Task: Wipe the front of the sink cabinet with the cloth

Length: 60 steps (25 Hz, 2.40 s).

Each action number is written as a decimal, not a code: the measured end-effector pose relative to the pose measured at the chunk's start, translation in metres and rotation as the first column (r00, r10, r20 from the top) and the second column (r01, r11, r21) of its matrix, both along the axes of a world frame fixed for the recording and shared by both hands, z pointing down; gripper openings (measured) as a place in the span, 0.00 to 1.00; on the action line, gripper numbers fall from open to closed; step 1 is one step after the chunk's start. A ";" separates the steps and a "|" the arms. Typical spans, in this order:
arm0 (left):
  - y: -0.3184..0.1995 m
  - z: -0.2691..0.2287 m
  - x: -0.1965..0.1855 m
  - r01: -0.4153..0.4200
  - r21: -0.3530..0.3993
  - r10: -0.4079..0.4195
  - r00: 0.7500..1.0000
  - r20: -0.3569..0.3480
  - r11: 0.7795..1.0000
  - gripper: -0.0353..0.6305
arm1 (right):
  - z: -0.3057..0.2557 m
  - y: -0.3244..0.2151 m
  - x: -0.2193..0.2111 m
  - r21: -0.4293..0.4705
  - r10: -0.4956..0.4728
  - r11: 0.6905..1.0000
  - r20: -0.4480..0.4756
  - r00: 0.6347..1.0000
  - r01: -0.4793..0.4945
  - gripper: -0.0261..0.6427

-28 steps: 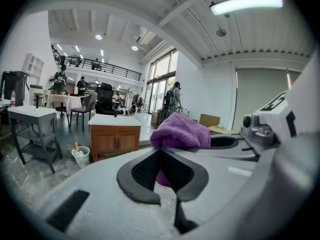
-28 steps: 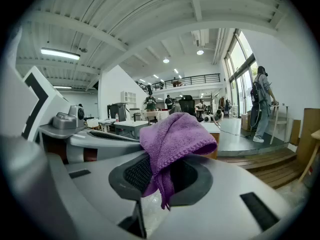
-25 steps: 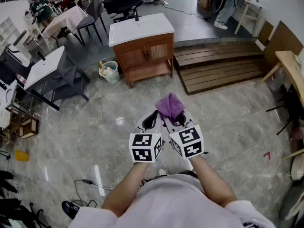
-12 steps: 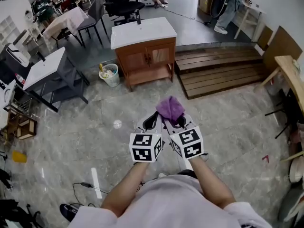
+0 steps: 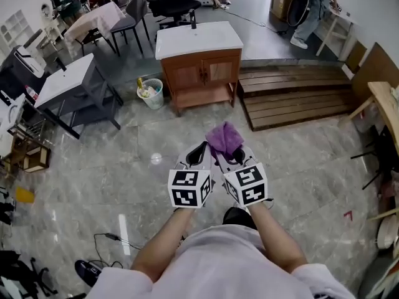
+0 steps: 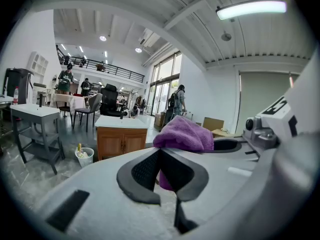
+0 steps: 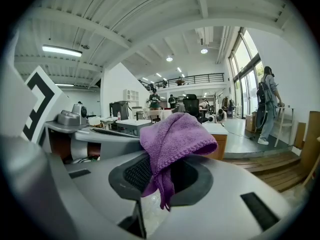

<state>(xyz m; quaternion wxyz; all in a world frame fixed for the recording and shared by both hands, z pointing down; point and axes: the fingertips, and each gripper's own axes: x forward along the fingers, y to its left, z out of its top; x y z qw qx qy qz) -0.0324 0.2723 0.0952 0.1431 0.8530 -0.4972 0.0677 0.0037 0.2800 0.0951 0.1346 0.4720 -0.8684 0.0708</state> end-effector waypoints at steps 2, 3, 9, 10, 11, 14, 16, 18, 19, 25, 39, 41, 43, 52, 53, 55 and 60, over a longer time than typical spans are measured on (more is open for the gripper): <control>-0.005 0.000 -0.003 0.007 0.005 -0.007 1.000 0.003 1.000 0.06 | 0.001 -0.006 -0.002 -0.001 -0.002 1.000 0.009 1.000 0.002 0.15; -0.008 0.000 -0.005 0.011 0.007 -0.011 1.000 0.005 1.000 0.06 | 0.002 -0.009 -0.003 -0.001 -0.004 1.000 0.014 1.000 0.004 0.15; -0.035 0.007 -0.009 0.029 0.002 -0.029 0.999 0.020 1.000 0.06 | 0.007 -0.037 -0.008 0.002 -0.023 1.000 0.020 1.000 0.023 0.15; -0.042 0.008 -0.008 0.029 0.000 -0.029 0.999 0.022 1.000 0.06 | 0.008 -0.044 -0.007 0.001 -0.025 1.000 0.021 0.999 0.025 0.15; -0.049 0.009 -0.006 0.028 -0.001 -0.028 0.999 0.024 1.000 0.06 | 0.010 -0.051 -0.007 -0.002 -0.026 1.000 0.023 0.999 0.026 0.15; -0.072 0.013 -0.001 0.028 -0.003 -0.027 0.999 0.029 1.000 0.06 | 0.016 -0.073 -0.005 -0.014 -0.028 0.999 0.027 0.999 0.029 0.15; -0.090 0.016 0.002 0.032 -0.009 -0.032 0.999 0.029 0.999 0.06 | 0.020 -0.091 -0.001 -0.022 -0.030 0.999 0.026 0.999 0.031 0.15; -0.111 0.018 0.007 0.039 -0.018 -0.038 0.999 0.027 0.999 0.06 | 0.023 -0.111 0.005 -0.029 -0.033 0.999 0.023 0.999 0.034 0.15; -0.121 0.020 0.011 0.041 -0.022 -0.040 0.999 0.026 0.999 0.06 | 0.024 -0.121 0.009 -0.033 -0.034 0.999 0.020 0.999 0.035 0.15; -0.182 0.025 0.032 0.051 -0.047 -0.049 0.998 0.033 0.998 0.06 | 0.028 -0.185 0.031 -0.051 -0.042 0.998 0.016 0.999 0.043 0.15; -0.300 0.007 0.068 0.090 -0.037 -0.087 0.993 0.080 0.995 0.06 | 0.011 -0.306 0.068 -0.034 -0.094 0.995 0.029 0.995 0.095 0.15; -0.312 0.007 0.072 0.094 -0.033 -0.091 0.993 0.080 0.995 0.06 | 0.013 -0.318 0.071 -0.034 -0.101 0.994 0.025 0.995 0.102 0.15; -0.322 0.009 0.072 0.103 -0.035 -0.100 0.992 0.081 0.994 0.06 | 0.014 -0.328 0.072 -0.034 -0.111 0.993 0.022 0.994 0.111 0.15; -0.352 0.016 0.059 0.164 -0.044 -0.160 0.984 0.082 0.985 0.06 | 0.016 -0.361 0.059 -0.032 -0.170 0.985 0.016 0.985 0.170 0.15; -0.354 0.017 0.057 0.171 -0.044 -0.167 0.983 0.078 0.984 0.06 | 0.018 -0.363 0.056 -0.031 -0.178 0.984 0.010 0.984 0.178 0.15; -0.358 0.019 0.052 0.183 -0.047 -0.180 0.981 0.072 0.982 0.06 | 0.020 -0.367 0.052 -0.032 -0.191 0.981 0.000 0.982 0.191 0.15; -0.373 0.025 0.036 0.204 -0.051 -0.200 0.978 0.065 0.978 0.06 | 0.024 -0.386 0.039 -0.031 -0.206 0.978 -0.015 0.978 0.206 0.15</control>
